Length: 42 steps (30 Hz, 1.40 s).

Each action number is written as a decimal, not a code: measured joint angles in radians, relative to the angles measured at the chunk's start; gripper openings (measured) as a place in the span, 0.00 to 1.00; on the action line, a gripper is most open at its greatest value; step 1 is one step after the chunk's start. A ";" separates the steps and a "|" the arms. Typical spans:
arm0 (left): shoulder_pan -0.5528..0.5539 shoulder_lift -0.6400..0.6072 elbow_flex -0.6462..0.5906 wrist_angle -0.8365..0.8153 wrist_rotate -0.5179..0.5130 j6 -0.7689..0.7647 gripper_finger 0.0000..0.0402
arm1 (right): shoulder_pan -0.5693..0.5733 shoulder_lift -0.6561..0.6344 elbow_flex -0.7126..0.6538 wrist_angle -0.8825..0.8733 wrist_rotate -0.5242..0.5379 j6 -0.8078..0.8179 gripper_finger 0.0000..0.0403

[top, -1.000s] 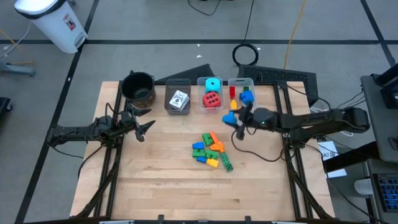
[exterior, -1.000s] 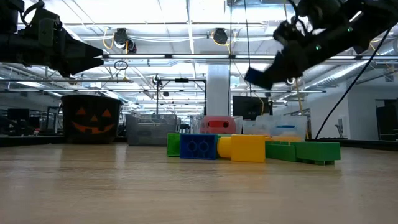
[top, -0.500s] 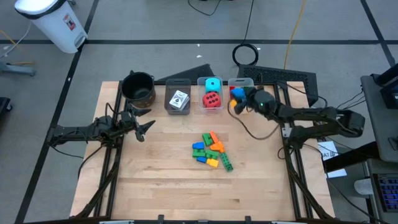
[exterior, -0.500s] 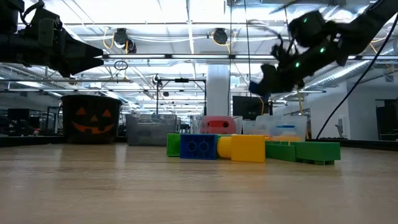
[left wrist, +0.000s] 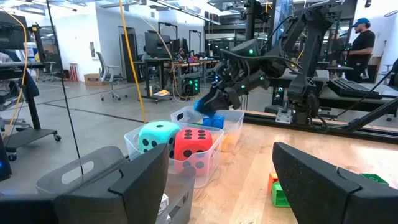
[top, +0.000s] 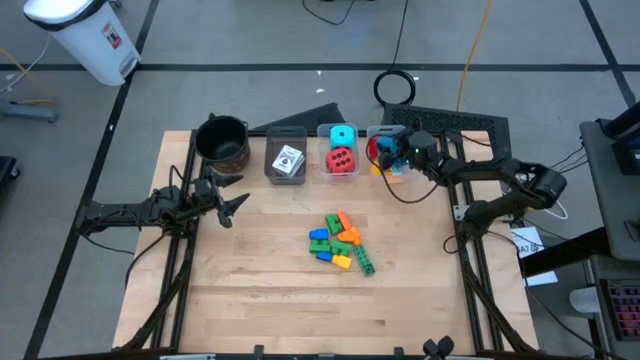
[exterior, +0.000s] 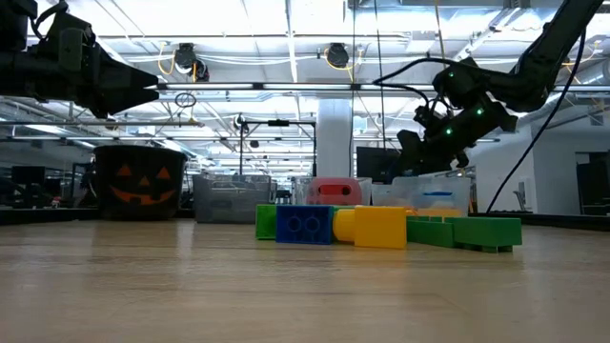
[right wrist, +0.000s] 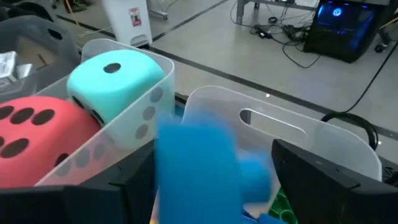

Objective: Pick & Place Toys
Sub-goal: Put the right blue one stud into the right transparent bin, then put the green block into the right transparent bin

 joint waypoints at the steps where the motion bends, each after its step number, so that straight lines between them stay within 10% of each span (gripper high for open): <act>1: 0.000 0.000 0.000 0.000 0.000 0.000 0.73 | 0.000 0.002 0.000 0.000 0.001 -0.004 0.69; 19: 0.000 0.000 0.000 0.000 0.000 0.000 0.73 | 0.131 -0.111 0.000 0.017 -0.110 -0.062 0.76; 42: 0.000 0.000 0.000 0.000 0.000 0.000 0.73 | 0.963 -0.078 0.000 -0.249 -0.344 0.080 0.75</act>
